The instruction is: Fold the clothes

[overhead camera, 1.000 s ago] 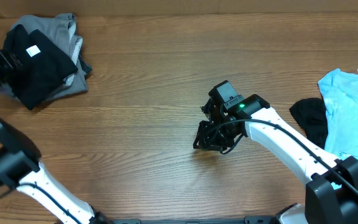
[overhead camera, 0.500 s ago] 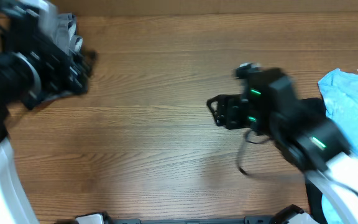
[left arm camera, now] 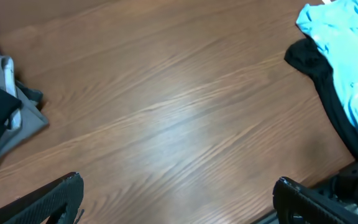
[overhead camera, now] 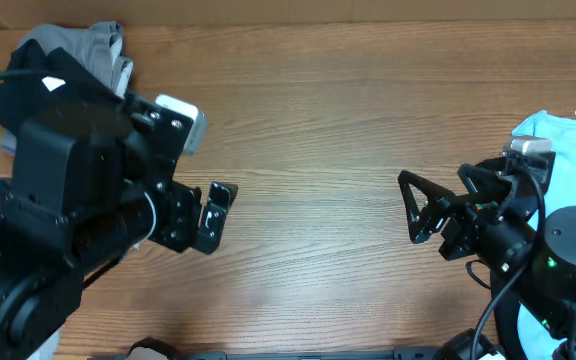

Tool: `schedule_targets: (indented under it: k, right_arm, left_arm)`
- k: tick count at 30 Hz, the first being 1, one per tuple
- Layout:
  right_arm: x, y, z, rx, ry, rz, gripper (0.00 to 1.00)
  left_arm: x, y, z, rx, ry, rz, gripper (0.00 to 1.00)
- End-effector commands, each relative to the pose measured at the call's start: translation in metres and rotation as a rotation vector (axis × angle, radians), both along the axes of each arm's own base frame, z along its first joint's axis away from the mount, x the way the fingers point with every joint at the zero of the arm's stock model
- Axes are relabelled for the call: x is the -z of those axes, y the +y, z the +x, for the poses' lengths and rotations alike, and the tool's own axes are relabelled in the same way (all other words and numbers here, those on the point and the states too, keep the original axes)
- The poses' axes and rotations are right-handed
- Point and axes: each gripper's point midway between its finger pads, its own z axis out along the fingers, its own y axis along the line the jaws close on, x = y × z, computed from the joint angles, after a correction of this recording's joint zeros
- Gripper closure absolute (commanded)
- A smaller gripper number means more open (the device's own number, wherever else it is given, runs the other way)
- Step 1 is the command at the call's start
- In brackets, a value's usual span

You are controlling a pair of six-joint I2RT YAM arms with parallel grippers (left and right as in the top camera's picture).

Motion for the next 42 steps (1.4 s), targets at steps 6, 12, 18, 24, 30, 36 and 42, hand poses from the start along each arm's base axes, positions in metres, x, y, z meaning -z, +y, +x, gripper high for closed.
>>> schedule_targets:
  k: [6, 12, 18, 24, 30, 36, 42]
  right_arm:
    - [0.012, -0.006, -0.003, 0.021, 0.047, -0.037, 0.00]
    - [0.019, -0.008, -0.006, 0.021, 0.073, -0.051, 0.00]
    - [0.023, -0.017, -0.008, 0.047, 0.073, -0.076, 0.00]
    - [0.022, -0.070, 0.016, 0.251, -0.131, -0.185, 0.00]
    - [0.068, -0.108, 0.024, 0.424, -0.230, -0.164, 0.00]
    - [0.130, -0.123, 0.014, 0.483, -0.203, -0.178, 0.00]
    - [0.180, -0.130, 0.012, 0.516, -0.230, -0.171, 0.00]
  left_arm:
    - [0.017, -0.001, 0.011, -0.052, 0.067, 0.025, 0.00]
    - [0.024, -0.005, 0.018, -0.052, 0.092, 0.038, 0.00]
    - [0.027, -0.006, 0.022, -0.052, 0.104, 0.044, 0.00]
    - [0.028, -0.007, 0.023, -0.052, 0.108, 0.046, 0.00]
    - [0.028, -0.007, 0.023, -0.052, 0.108, 0.046, 0.00]
    - [0.028, -0.007, 0.023, -0.052, 0.108, 0.046, 0.00]
    - [0.028, -0.007, 0.023, -0.052, 0.108, 0.046, 0.00]
